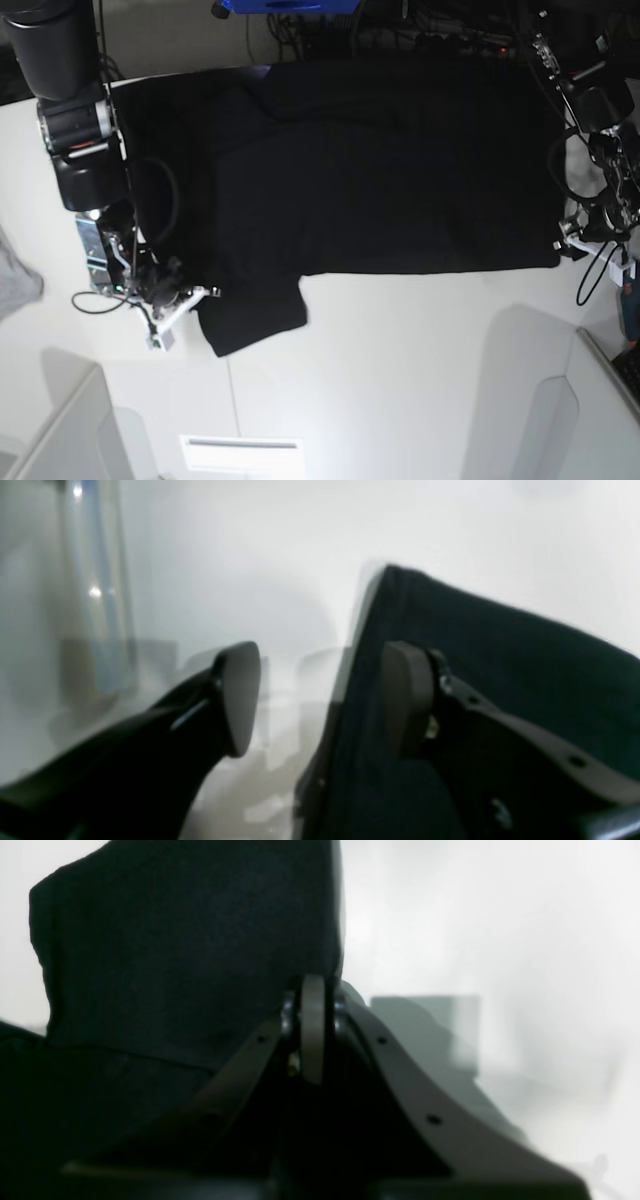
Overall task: Fold the T-shirt properly
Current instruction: 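Move the left gripper to the opposite hem corner and grasp both corners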
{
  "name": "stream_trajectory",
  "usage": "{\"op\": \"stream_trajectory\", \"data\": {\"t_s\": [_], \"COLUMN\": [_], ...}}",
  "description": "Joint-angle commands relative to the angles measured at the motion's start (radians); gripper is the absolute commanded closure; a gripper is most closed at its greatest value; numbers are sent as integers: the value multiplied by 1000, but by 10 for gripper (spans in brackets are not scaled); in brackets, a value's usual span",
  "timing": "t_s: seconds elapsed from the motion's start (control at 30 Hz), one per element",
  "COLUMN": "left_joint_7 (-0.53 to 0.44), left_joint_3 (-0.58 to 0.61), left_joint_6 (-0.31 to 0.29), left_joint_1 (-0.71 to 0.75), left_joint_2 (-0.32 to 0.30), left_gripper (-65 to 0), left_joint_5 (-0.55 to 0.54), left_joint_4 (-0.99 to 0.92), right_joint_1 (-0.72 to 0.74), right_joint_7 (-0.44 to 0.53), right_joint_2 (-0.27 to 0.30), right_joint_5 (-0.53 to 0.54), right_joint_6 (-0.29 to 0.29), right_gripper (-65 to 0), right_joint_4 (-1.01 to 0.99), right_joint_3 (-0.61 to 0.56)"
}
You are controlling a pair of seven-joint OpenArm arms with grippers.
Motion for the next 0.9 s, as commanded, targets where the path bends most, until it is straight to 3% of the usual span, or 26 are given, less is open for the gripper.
{"op": "stream_trajectory", "data": {"t_s": [0.0,0.1,0.4,0.5,0.87], "left_joint_7": [-25,-47,-62,-64,-94], "left_joint_3": [-2,4,13,86,142], "left_joint_6": [-4,-4,-3,-3,-3], "left_joint_1": [-36,-59,-100,-142,-163], "left_joint_2": [-25,-26,-22,-22,-10], "left_gripper": [-434,-489,-490,-490,-403], "left_joint_5": [-6,-9,-1,-1,-3], "left_joint_4": [-6,-43,-86,-150,-206], "right_joint_1": [29,29,29,29,28], "right_joint_7": [4,4,4,4,4], "right_joint_2": [9,9,9,9,9], "right_joint_5": [5,5,8,8,8], "right_joint_6": [6,8,8,8,8], "right_gripper": [0,0,0,0,0], "right_joint_4": [12,12,12,12,14], "right_joint_3": [5,2,4,5,5]}}
